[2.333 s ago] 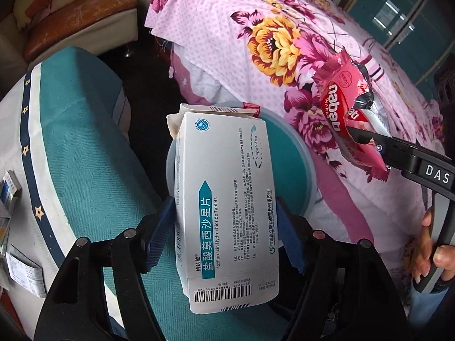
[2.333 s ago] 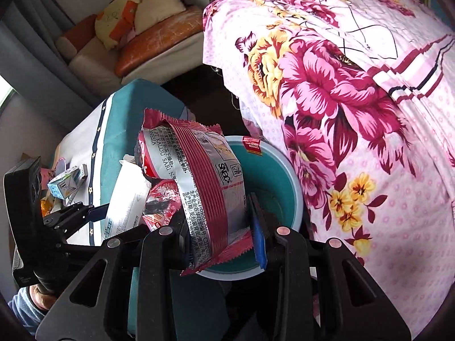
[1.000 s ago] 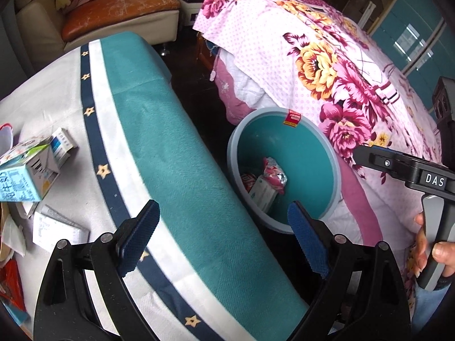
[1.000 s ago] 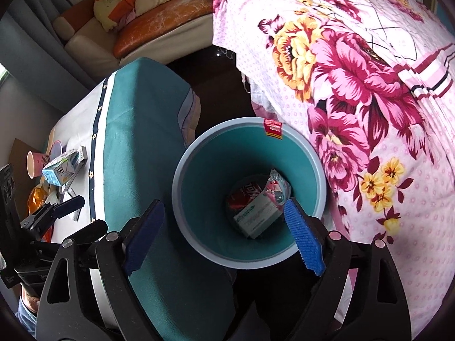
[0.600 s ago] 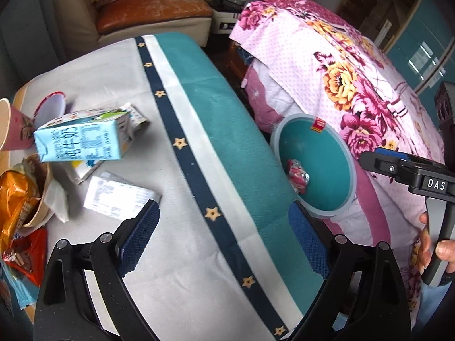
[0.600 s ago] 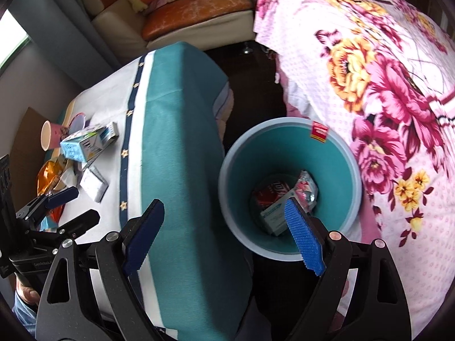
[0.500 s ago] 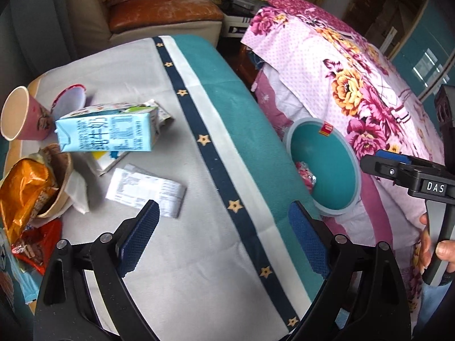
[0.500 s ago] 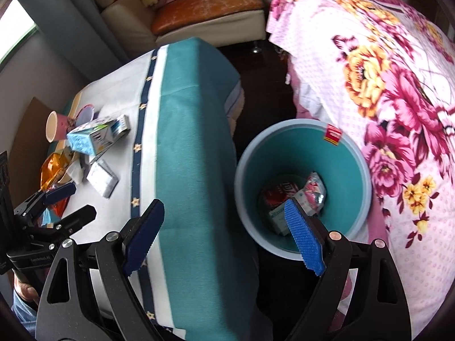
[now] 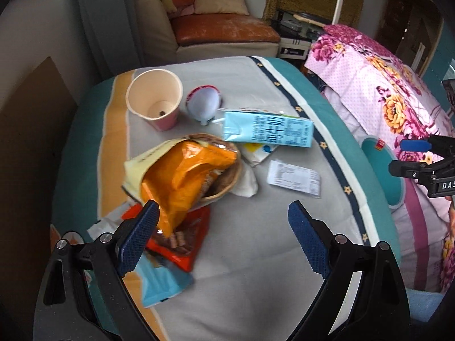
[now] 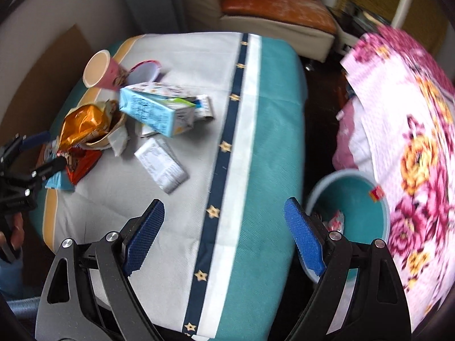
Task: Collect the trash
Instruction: 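Move both tools back over the table toward the remaining trash, then grasp the orange chip bag with left tool while right tool grasps blue milk carton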
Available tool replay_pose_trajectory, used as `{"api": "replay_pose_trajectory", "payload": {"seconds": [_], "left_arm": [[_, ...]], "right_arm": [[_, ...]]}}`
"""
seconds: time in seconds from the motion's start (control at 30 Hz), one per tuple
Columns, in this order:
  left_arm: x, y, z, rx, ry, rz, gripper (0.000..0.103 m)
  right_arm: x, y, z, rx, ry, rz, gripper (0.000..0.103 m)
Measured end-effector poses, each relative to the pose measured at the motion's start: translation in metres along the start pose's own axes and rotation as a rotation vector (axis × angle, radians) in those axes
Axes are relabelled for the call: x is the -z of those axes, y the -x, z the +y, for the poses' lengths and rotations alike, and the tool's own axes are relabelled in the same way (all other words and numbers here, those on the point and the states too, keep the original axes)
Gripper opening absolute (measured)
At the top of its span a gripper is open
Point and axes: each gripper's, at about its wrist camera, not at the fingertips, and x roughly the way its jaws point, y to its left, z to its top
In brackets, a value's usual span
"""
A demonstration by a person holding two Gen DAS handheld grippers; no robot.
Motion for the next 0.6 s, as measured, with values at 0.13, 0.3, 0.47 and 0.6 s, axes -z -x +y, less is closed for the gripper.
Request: {"api": "replay_pose_trajectory", "payload": {"seconds": [0.13,0.3,0.47,0.6], "left_arm": [[0.004,-0.005,0.030,-0.016,0.020,0.017,0.092],[0.003,-0.017,0.061,-0.013,0.048,0.033,0.092],[-0.003,-0.028,0.078,0.024,0.058,0.041,0.092],[-0.013,-0.036,0.088,0.047,0.046,0.044,0.092]], "right_arm": [[-0.024,-0.015,0.039,0.040,0.141,-0.004,0.082],[-0.050,-0.036,0.076,0.050,0.270,-0.003,0.082],[-0.073,-0.059,0.100,0.090,0.364,-0.001,0.082],[-0.086,-0.079,0.116,0.112,0.448,0.017,0.072]]}}
